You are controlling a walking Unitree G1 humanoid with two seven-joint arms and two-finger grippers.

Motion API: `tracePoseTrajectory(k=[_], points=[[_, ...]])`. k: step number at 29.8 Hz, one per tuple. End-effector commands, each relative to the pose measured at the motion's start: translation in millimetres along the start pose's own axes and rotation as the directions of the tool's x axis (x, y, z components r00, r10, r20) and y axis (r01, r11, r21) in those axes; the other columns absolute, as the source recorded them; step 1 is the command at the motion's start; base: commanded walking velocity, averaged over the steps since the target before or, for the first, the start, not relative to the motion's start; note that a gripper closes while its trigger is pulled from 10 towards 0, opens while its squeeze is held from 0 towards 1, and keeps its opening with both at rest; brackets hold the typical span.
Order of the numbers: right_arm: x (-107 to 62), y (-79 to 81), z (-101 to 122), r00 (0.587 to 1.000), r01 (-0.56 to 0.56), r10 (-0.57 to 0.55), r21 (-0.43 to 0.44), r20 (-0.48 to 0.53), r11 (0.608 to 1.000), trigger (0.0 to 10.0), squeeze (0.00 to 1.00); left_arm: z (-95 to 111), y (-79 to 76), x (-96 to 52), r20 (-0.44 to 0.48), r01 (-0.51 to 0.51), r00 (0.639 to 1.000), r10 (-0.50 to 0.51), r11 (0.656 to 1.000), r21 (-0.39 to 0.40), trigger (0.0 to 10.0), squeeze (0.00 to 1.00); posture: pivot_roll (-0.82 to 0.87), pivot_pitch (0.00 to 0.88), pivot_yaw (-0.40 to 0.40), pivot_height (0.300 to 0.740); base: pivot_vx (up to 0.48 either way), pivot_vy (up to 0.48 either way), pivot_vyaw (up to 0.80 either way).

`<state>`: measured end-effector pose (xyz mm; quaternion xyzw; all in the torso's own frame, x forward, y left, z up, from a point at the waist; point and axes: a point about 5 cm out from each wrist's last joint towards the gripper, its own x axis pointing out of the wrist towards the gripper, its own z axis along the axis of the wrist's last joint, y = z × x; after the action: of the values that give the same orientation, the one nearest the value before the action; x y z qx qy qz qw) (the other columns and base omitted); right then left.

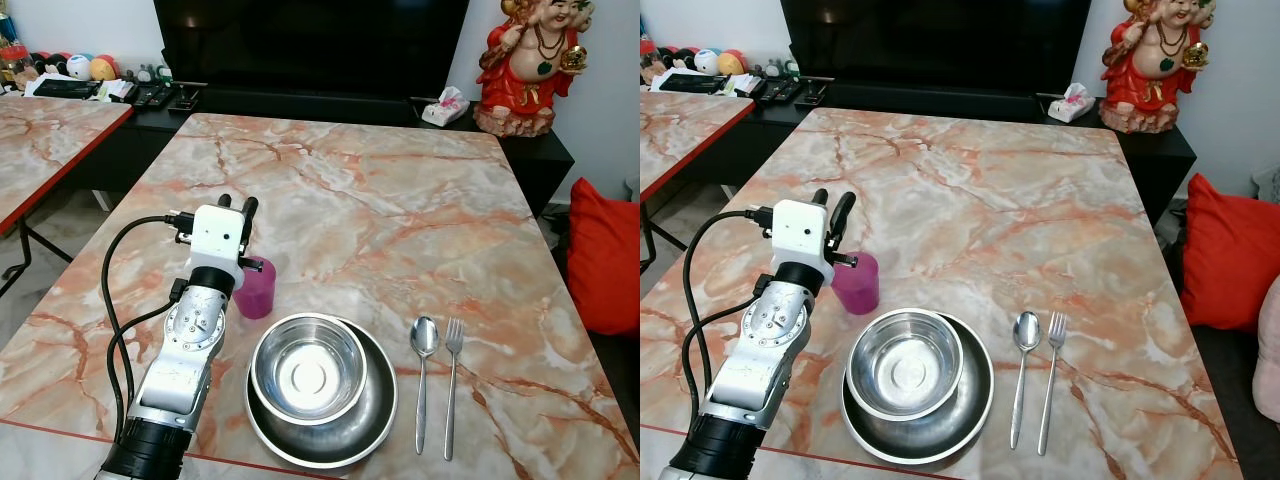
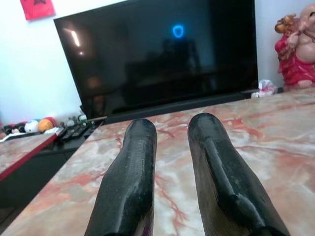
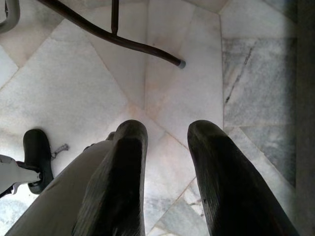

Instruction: Setting the table

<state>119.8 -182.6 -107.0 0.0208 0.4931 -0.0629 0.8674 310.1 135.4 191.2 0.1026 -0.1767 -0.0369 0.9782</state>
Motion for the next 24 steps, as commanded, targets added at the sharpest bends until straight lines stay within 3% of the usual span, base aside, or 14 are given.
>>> tracePoseTrajectory(k=[1,24], points=[[-0.2,-0.3,-0.2,1.000,0.006,-0.006,0.016,0.004,1.000,10.0,0.00,1.6,4.0,1.3,0.019,-0.017,1.000,0.016,1.000,0.006,10.0,0.00,0.07,0.000,-0.028,0.740,0.000,0.480,0.00],[-0.3,0.8,-0.9,1.000,0.003,-0.003,0.012,0.002,1.000,10.0,0.00,8.2,4.6,6.4,0.078,-0.021,0.997,0.023,1.000,-0.020,10.0,0.00,0.08,0.000,-0.025,0.740,0.000,0.480,0.00]])
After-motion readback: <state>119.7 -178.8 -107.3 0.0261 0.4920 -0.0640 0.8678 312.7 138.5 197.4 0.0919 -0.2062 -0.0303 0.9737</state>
